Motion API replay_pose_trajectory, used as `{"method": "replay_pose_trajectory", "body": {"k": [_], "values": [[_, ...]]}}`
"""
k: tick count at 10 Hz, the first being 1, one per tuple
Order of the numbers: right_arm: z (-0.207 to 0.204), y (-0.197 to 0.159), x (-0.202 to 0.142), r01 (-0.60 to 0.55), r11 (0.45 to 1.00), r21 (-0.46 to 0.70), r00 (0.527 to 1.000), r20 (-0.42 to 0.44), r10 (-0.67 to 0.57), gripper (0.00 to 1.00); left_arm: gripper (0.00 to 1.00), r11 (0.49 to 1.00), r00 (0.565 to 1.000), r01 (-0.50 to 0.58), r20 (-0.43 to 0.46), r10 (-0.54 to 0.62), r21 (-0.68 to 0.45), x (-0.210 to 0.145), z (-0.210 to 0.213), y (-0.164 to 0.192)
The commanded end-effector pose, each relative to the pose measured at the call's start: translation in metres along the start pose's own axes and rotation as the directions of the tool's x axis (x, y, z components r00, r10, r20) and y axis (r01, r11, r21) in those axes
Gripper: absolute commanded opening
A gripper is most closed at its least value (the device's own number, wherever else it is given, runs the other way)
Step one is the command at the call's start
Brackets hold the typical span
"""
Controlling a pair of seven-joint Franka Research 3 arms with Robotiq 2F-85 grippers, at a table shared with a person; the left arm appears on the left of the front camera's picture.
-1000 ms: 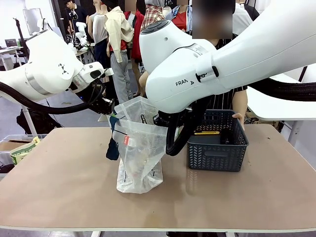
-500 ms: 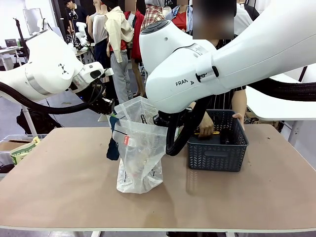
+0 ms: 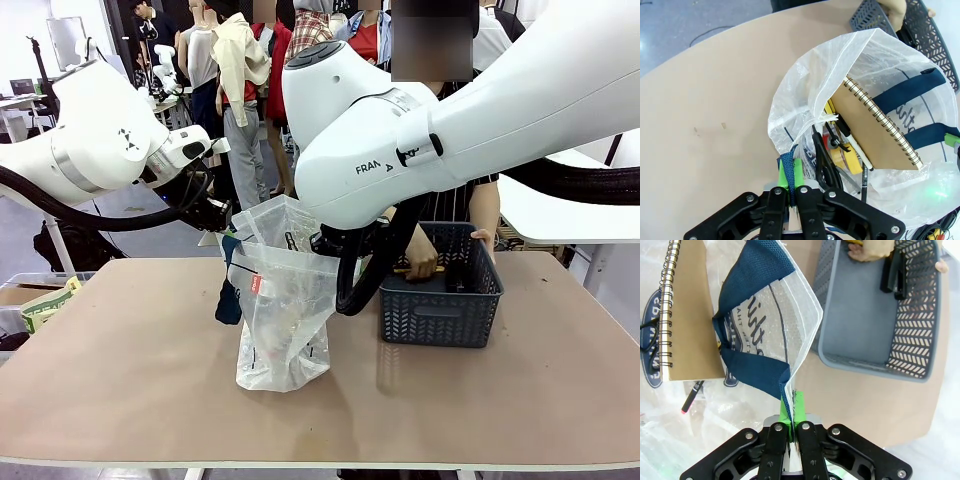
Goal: Transfer purchased items from the store into the shopping bag.
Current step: Move the Reusable shopping bag to the right side of the table.
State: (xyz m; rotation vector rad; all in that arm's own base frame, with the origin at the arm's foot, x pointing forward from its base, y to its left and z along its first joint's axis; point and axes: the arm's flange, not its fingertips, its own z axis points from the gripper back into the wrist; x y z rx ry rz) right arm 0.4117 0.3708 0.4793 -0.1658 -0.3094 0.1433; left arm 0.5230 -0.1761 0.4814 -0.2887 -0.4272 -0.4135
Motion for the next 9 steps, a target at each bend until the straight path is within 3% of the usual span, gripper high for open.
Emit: {"method": "replay_pose_trajectory", "body": {"k": [1, 9], "values": [[-0.001, -0.0022, -0.0024, 0.001, 1.0, -0.008, 1.0, -0.001, -0.001, 0.0, 0.0, 1.0, 1.0, -0.003, 0.002, 0.003, 0.002, -0.0001, 0.0009, 0.0019], [-0.001, -0.0022, -0.0024, 0.001, 1.0, -0.008, 1.0, -0.001, -0.001, 0.0, 0.0, 1.0, 1.0, -0.003, 0.002, 0.003, 0.002, -0.0001, 0.0009, 0.0019]]}}
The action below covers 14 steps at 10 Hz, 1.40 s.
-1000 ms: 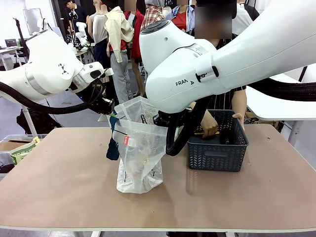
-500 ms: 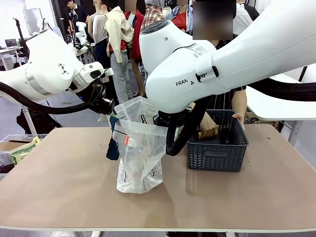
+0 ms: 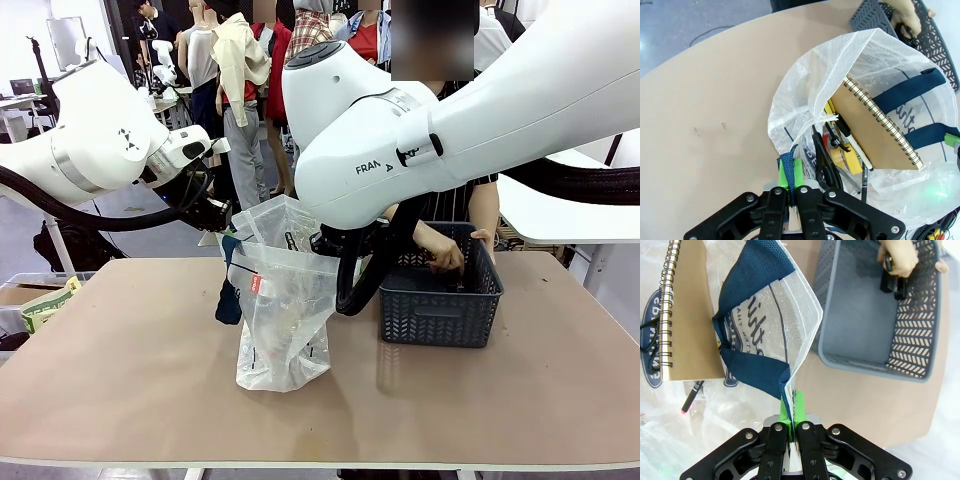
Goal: Transfer purchased items from the store into the shopping bag.
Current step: Move the Reusable shopping bag to the right side of the table.
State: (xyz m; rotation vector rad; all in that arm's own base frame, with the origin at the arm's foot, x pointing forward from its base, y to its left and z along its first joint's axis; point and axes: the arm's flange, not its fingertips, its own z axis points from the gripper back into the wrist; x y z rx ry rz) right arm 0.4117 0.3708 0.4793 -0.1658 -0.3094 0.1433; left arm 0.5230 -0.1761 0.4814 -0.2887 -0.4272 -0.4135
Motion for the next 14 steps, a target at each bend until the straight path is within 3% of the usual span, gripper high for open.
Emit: {"method": "replay_pose_trajectory", "body": {"k": [1, 14], "values": [[-0.001, -0.0022, -0.0024, 0.001, 1.0, -0.008, 1.0, -0.001, -0.001, 0.0, 0.0, 1.0, 1.0, -0.003, 0.002, 0.003, 0.002, -0.0001, 0.0009, 0.0019], [-0.001, -0.0022, -0.0024, 0.001, 1.0, -0.008, 1.0, -0.001, -0.001, 0.0, 0.0, 1.0, 1.0, -0.003, 0.002, 0.003, 0.002, -0.0001, 0.0009, 0.0019]]}}
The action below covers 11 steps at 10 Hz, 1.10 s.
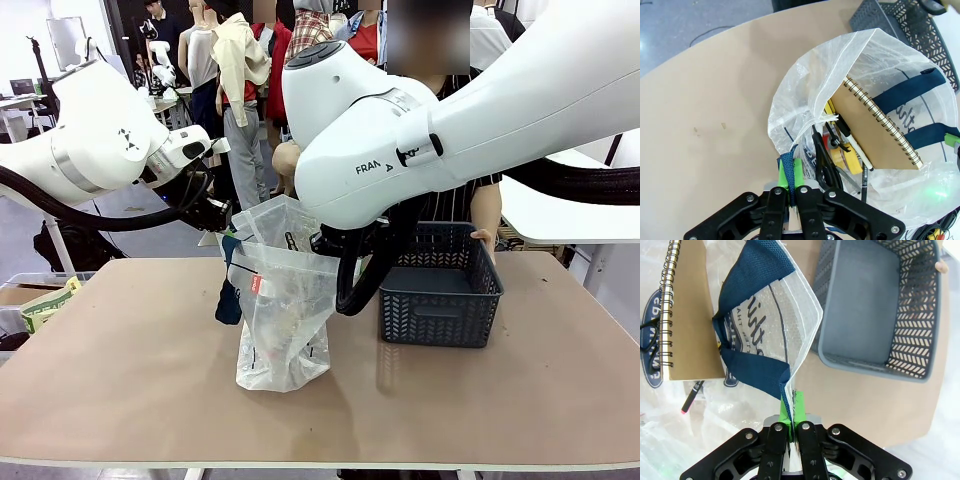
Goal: Transfer purchased items from the store into the shopping bag.
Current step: Move the Reusable shopping bag to the right side of the table.
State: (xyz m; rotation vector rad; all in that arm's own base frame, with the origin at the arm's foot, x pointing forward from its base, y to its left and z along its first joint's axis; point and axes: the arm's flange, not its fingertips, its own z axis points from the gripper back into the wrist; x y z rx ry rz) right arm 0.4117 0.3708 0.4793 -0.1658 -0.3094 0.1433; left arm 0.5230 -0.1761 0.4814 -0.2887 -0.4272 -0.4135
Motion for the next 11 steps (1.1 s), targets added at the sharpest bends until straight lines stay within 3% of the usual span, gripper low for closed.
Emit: {"method": "replay_pose_trajectory", "body": {"k": [1, 11], "values": [[-0.001, -0.0022, -0.0024, 0.001, 1.0, -0.008, 1.0, -0.001, -0.001, 0.0, 0.0, 1.0, 1.0, -0.003, 0.002, 0.003, 0.002, -0.0001, 0.0009, 0.0019], [-0.001, -0.0022, -0.0024, 0.001, 1.0, -0.008, 1.0, -0.001, -0.001, 0.0, 0.0, 1.0, 1.0, -0.003, 0.002, 0.003, 0.002, -0.0001, 0.0009, 0.0019]]}}
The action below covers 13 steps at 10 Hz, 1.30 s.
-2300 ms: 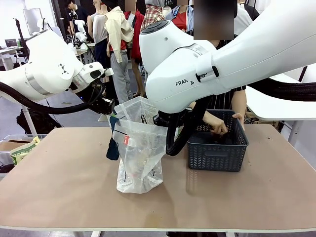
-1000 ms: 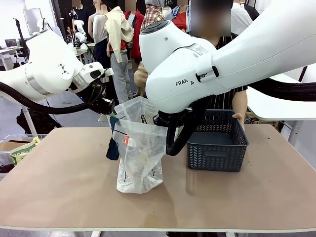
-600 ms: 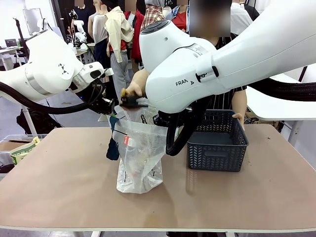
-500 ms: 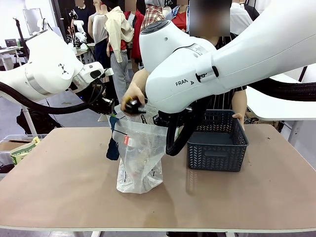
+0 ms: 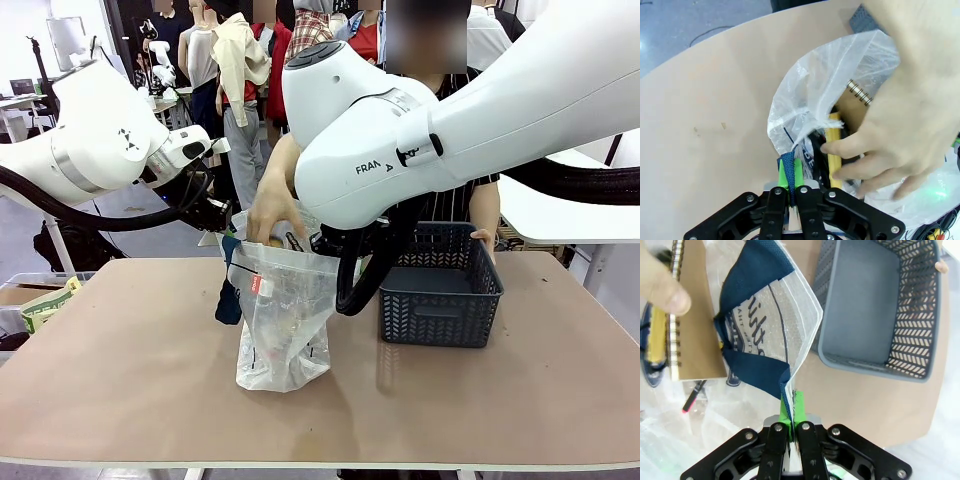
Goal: Transfer purchased items from the store into the shopping bag.
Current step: Move the Reusable shopping bag to the right side of the table.
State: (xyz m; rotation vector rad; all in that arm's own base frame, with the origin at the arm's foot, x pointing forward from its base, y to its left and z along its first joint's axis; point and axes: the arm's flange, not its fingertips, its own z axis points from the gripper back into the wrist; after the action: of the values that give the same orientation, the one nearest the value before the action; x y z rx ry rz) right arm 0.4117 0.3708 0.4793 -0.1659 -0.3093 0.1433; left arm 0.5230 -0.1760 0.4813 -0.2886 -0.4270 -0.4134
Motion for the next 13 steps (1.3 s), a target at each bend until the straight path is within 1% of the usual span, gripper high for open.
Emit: {"method": "replay_pose_trajectory", "body": {"k": [1, 10, 11, 13], "values": [[-0.001, -0.002, -0.002, 0.001, 1.0, -0.008, 1.0, -0.001, -0.001, 0.0, 0.0, 1.0, 1.0, -0.003, 0.003, 0.003, 0.002, 0.0, 0.001, 0.002], [-0.001, -0.002, -0.002, 0.001, 1.0, -0.008, 1.0, -0.001, -0.001, 0.0, 0.0, 1.0, 1.0, 0.0, 0.0, 0.0, 0.0, 0.0, 0.0, 0.0], [0.0, 0.0, 0.0, 0.0, 1.0, 0.0, 1.0, 0.0, 0.0, 0.0, 0.04, 1.0, 1.0, -0.009, 0.017, 0.009, -0.013, 0.0, 0.002, -0.002], [-0.001, 0.01, 0.004, -0.03, 1.0, 0.0, 1.0, 0.004, 0.03, 0.0, 0.42, 0.998, 1.0, -0.005, 0.028, 0.007, -0.066, -0.003, 0.004, -0.007]]}}
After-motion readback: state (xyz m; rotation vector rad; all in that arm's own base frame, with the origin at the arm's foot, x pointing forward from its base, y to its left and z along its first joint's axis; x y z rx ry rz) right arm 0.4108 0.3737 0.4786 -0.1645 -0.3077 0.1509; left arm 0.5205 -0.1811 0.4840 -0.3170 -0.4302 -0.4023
